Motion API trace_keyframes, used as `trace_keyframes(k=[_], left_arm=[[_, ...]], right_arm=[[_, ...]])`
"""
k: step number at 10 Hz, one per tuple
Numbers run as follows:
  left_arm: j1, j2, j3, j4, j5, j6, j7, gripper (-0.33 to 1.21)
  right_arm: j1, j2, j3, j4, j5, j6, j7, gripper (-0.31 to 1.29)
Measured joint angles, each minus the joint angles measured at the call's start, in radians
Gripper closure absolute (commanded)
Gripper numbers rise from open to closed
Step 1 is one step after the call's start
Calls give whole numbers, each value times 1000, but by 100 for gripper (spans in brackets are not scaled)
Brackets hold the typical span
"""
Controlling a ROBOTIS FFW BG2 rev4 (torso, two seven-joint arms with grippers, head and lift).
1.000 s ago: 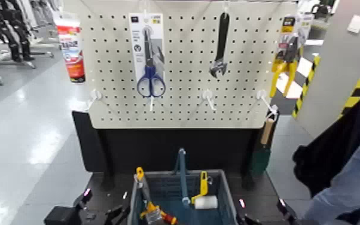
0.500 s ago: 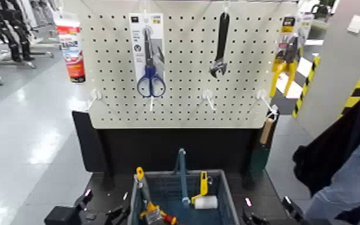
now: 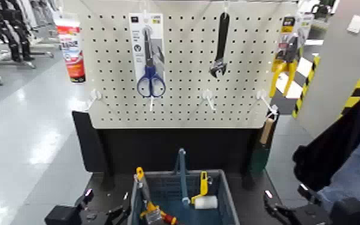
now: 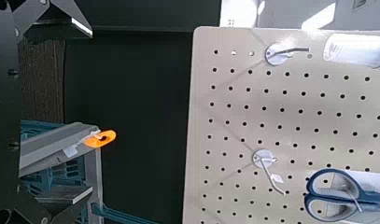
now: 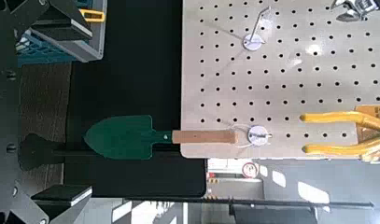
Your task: Put the tool with the wooden handle into the crate.
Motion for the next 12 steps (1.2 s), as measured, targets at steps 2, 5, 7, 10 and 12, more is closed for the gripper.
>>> trace_keyframes(k=[2,5,7,10,12], left_arm=[[0,0,0,1,1,1,-1,13],[-2,-1,0,4,3,2,-2,13],[-5,-2,0,7,3,1,-6,13],[-12,-3,-1,14,3,-1,-13,13],[-14,-5,0,17,3,-2,-16,13]], right_arm=[[-60,-16,-62,9,14,67,71,14],[-165,-95,-77,56,20,147,152,14],[-231,-155,-66,114,-8,190,219,14],[-333,-230,-24,225,-52,200,271,14],[-389,-265,9,286,-65,196,286,14]])
